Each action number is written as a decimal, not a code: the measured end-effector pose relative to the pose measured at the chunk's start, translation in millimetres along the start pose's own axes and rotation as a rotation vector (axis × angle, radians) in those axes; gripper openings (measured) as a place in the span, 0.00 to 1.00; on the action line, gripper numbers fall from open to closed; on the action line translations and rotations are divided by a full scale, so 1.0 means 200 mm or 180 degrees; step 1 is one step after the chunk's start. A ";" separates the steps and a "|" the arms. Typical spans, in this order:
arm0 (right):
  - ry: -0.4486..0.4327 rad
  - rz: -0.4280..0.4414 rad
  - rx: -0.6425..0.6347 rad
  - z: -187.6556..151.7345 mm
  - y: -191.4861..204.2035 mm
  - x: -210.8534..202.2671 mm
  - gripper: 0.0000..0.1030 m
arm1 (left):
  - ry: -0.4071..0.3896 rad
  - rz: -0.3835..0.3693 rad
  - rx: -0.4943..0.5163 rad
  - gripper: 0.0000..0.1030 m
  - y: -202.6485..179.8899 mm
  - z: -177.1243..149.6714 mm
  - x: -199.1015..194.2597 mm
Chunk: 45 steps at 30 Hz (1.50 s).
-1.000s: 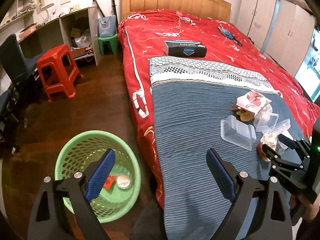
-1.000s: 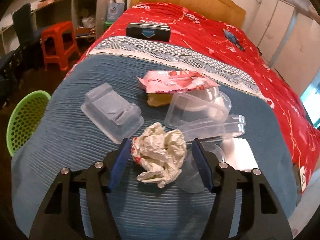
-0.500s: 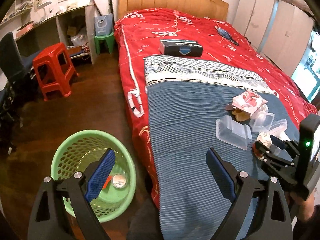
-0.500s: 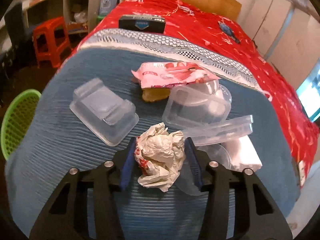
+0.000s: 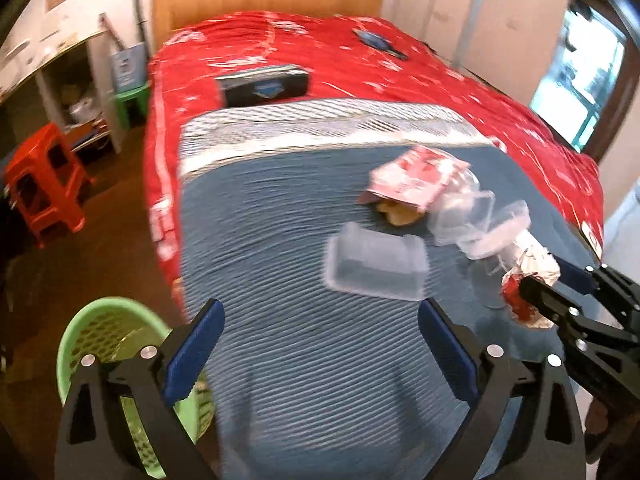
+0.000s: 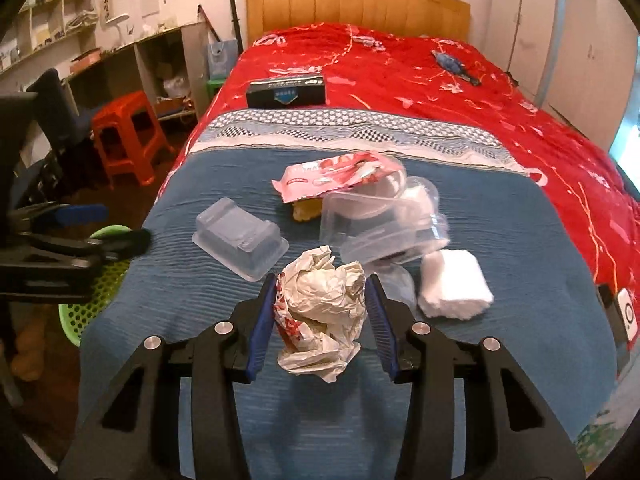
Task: Collect trash
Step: 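Grasp the clear rectangular plastic box with the left tool, then carry the box to the basket and open the left tool while the right tool drops the paper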
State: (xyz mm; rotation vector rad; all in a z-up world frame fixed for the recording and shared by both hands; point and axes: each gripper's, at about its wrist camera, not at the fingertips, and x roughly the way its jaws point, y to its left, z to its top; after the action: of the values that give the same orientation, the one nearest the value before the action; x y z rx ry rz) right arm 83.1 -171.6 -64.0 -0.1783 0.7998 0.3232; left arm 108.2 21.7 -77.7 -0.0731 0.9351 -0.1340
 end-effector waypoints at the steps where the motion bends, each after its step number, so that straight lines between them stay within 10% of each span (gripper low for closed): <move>1: -0.0007 -0.0003 0.0013 0.00 -0.01 -0.01 0.43 | 0.0016 0.0002 0.0072 0.91 -0.04 0.01 0.03; 15: 0.0026 0.0002 0.0319 -0.12 -0.17 -0.08 0.43 | 0.0243 0.0091 0.0365 0.91 -0.25 0.12 0.38; 19: 0.0039 0.0007 0.0340 -0.14 -0.17 -0.08 0.43 | 0.0277 0.0039 0.0348 0.72 -0.24 0.10 0.40; 31: -0.0013 0.0182 0.0281 -0.12 -0.06 -0.14 0.43 | -0.0031 0.0017 -0.0037 0.71 -0.02 0.00 0.05; 45: -0.0090 0.0651 -0.0164 0.03 0.39 -0.16 0.43 | -0.0286 0.0727 -0.0647 0.71 0.61 -0.30 -0.40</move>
State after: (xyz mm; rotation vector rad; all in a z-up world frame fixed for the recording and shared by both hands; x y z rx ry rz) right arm 38.4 -103.3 -39.9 -0.1400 0.7835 0.5384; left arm 23.3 154.5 -64.4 -0.1581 0.8588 0.1751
